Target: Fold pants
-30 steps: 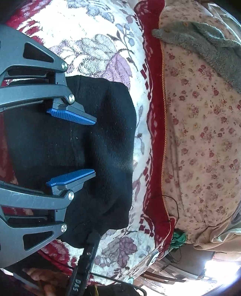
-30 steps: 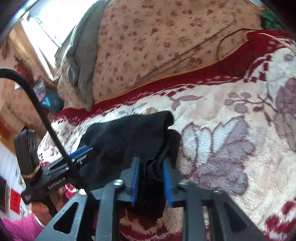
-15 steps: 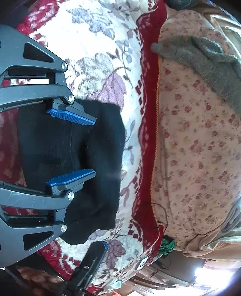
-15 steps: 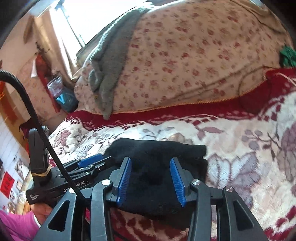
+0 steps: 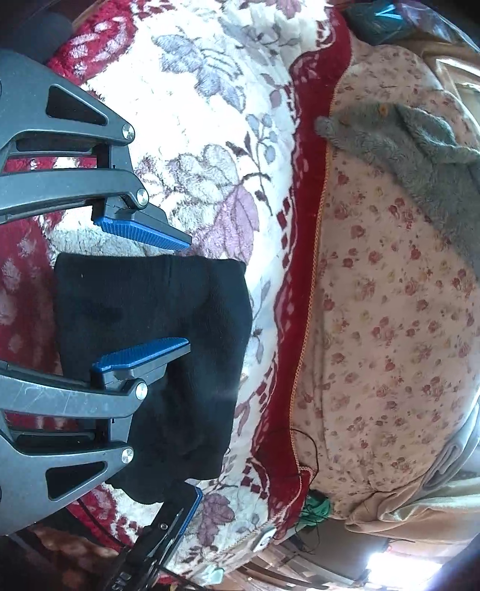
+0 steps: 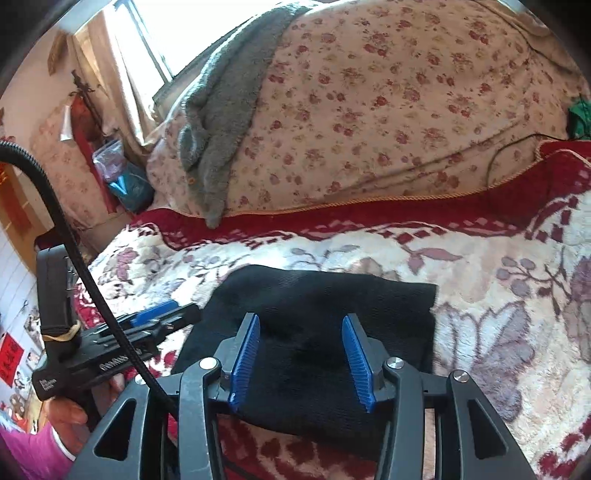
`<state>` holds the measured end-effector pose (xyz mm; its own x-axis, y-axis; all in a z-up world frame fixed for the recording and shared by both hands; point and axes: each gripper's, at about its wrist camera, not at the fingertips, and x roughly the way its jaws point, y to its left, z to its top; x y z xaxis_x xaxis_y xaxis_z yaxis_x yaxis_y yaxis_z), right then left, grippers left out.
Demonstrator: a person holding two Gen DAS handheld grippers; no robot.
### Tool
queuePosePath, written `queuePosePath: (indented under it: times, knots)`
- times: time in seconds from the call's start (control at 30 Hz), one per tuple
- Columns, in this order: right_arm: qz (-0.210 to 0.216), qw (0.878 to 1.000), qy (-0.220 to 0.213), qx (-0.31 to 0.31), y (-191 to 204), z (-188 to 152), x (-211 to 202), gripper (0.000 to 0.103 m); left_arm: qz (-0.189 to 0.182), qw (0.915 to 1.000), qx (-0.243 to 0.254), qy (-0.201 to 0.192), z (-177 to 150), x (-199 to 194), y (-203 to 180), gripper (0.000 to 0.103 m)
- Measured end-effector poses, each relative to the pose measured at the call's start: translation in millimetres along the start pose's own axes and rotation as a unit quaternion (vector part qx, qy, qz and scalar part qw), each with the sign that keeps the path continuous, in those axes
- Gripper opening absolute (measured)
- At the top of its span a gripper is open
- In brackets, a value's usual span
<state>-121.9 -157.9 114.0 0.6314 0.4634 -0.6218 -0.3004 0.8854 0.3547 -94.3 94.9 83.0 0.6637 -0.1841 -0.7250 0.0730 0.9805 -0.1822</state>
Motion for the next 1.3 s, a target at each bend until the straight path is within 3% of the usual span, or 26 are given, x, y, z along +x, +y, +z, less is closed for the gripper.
queuePosePath:
  times: [0.23,0.33,0.43,0.8,0.87,0.9,0.97,1.0,1.13,1.3]
  knots:
    - [-0.014,0.997,0.035,0.069,-54.4,-12.6,7.1,0.063,-0.087,0.9937,-0.054,0.045,-4.1,20.2,32.9,0.051]
    - [-0.007,0.994,0.049,0.096,-71.4,-20.5,14.6,0.063,-0.094,0.9913,-0.07,0.059,-4.4,30.8,39.8,0.051]
    - [0.01,0.991,0.06,0.117,-81.3,-26.5,22.2,0.065,-0.116,0.9881,-0.075,0.067,-4.3,38.1,42.1,0.066]
    - [0.079,0.983,0.08,0.144,-90.3,-27.5,49.6,0.072,-0.16,0.9778,-0.1,0.092,-7.3,70.3,42.3,0.08]
    - [0.095,0.982,0.08,0.145,-88.2,-26.5,55.6,0.069,-0.162,0.9782,-0.098,0.086,-7.6,72.4,38.1,0.08]
    - [0.103,0.98,0.078,0.149,-87.8,-27.2,58.3,0.06,-0.163,0.9786,-0.093,0.084,-7.9,73.5,35.3,0.08]
    - [0.101,0.982,0.074,0.143,-85.0,-28.7,62.8,0.056,-0.167,0.9798,-0.065,0.089,-8.9,76.5,24.3,0.067]
    - [0.097,0.983,0.07,0.138,-82.8,-29.0,60.9,0.053,-0.159,0.9819,-0.057,0.086,-9.1,75.8,19.7,0.065]
    - [0.088,0.987,0.059,0.121,-72.5,-21.6,49.7,0.046,-0.155,0.9837,-0.057,0.07,-5.0,63.7,19.6,0.043]
    - [0.094,0.99,0.051,0.087,-47.1,-1.6,42.2,0.043,-0.145,0.986,-0.063,0.054,2.6,44.5,27.7,0.038]
